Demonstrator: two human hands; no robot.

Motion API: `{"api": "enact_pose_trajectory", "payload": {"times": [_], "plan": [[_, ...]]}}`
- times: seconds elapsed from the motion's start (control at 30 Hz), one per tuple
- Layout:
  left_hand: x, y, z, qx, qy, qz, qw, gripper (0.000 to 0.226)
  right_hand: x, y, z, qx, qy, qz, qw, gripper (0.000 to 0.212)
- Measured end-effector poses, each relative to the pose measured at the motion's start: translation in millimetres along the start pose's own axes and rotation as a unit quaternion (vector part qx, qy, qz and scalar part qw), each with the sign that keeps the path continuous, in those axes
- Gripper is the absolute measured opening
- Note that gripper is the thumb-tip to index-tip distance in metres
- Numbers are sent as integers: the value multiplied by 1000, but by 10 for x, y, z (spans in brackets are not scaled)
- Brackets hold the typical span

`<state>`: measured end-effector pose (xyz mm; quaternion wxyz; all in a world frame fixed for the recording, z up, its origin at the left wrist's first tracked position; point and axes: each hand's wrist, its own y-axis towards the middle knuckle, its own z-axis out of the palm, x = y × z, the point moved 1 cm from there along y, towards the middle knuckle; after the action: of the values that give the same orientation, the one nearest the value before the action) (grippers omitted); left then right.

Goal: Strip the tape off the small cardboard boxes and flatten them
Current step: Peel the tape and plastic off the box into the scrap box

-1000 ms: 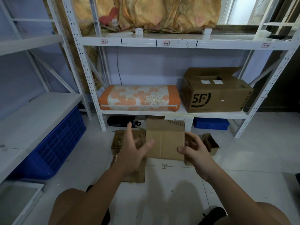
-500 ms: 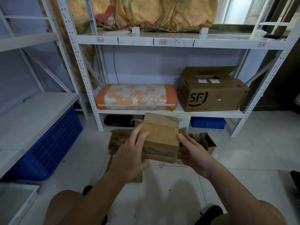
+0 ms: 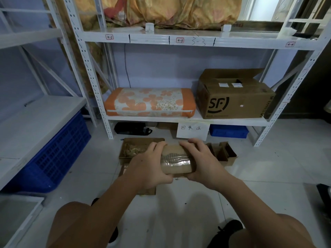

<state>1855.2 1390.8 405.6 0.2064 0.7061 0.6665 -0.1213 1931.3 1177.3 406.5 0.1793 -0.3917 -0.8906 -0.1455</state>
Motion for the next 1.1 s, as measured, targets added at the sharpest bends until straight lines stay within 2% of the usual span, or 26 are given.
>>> {"api": "enact_pose_trajectory", "payload": {"times": [0.2,0.3,0.37,0.47,0.57,0.7,0.83,0.93,1.0,1.1], "plan": [[9,-80,-93,25,0,31,999,121,-264,-9,-159,93,126,23,987,109],[10,-91,1,39,-82,15,996,120,-299,-16,-251,127,169,25,977,107],[-9,-98,57,14,-153,-14,988,115,-280,-26,-268,108,201,40,973,100],[-64,-98,80,-73,-179,-52,980,107,-190,-52,-240,11,284,79,955,81],[-147,-94,108,-112,-171,-67,977,105,-78,-48,-191,-35,312,91,945,86],[-295,-88,188,-135,-145,-66,978,107,4,0,-115,-22,291,112,950,90],[-348,-84,235,-103,-160,-93,977,114,-16,34,-87,-15,284,120,951,83],[-248,-64,235,-39,-235,-79,968,94,-69,8,-121,3,287,126,950,82],[-171,-49,210,0,-285,-57,957,84,-111,-30,-170,14,353,124,927,83],[-115,-47,148,44,-305,-25,951,109,-159,-77,-236,56,461,85,882,79]]}}
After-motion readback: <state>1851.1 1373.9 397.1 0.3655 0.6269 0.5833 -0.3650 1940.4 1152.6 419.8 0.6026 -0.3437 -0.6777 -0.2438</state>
